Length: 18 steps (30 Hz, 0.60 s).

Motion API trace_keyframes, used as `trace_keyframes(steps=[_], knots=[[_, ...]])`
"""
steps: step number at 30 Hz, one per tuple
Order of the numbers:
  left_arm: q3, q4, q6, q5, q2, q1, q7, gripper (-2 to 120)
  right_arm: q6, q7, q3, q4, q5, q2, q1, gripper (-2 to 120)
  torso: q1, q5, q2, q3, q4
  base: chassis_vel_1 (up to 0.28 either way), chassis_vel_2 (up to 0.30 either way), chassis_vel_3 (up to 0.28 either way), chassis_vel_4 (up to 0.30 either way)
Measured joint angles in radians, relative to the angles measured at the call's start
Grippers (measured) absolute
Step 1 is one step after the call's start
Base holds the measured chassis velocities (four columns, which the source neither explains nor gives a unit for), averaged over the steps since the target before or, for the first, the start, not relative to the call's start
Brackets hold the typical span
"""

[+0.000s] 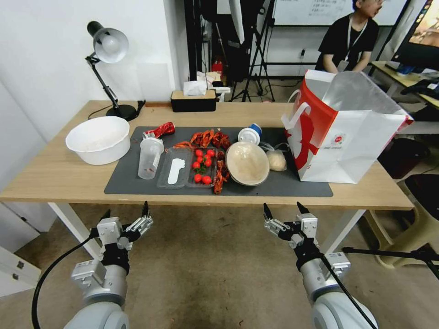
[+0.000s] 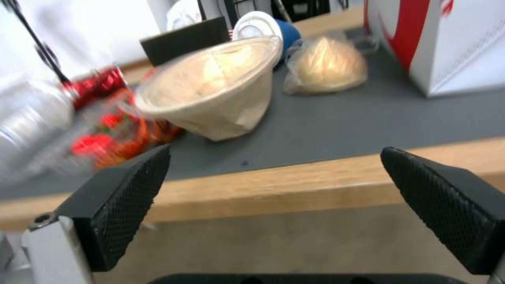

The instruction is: Pick up the trash from the table and place it into the takeout bag.

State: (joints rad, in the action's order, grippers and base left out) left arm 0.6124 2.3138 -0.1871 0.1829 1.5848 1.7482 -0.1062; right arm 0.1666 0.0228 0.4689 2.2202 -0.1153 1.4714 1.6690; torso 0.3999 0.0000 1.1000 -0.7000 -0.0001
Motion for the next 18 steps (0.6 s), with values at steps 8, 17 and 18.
trace_keyframes(steps=[8,17,18], knots=[[0.000,0.000,0.005,-0.001,0.000,0.005,0.020,100,0.036,-0.022,-0.005,0.013,-0.218,-0.009,-0.007,100,0.000,0.0000,0.000,0.000,0.0000,0.000,0.000,0.000,0.000],[0.001,-0.027,0.061,0.005,0.006,0.003,0.055,100,0.135,-0.147,0.015,0.064,-0.712,-0.041,-0.073,100,0.000,-0.0001,0.000,0.000,0.0000,0.000,0.000,0.000,0.000],[0.002,-0.027,0.061,0.005,0.005,0.005,0.056,100,0.145,-0.175,0.016,0.067,-0.772,-0.045,-0.083,100,0.000,0.0000,0.000,0.000,0.0000,0.000,0.000,0.000,0.000]])
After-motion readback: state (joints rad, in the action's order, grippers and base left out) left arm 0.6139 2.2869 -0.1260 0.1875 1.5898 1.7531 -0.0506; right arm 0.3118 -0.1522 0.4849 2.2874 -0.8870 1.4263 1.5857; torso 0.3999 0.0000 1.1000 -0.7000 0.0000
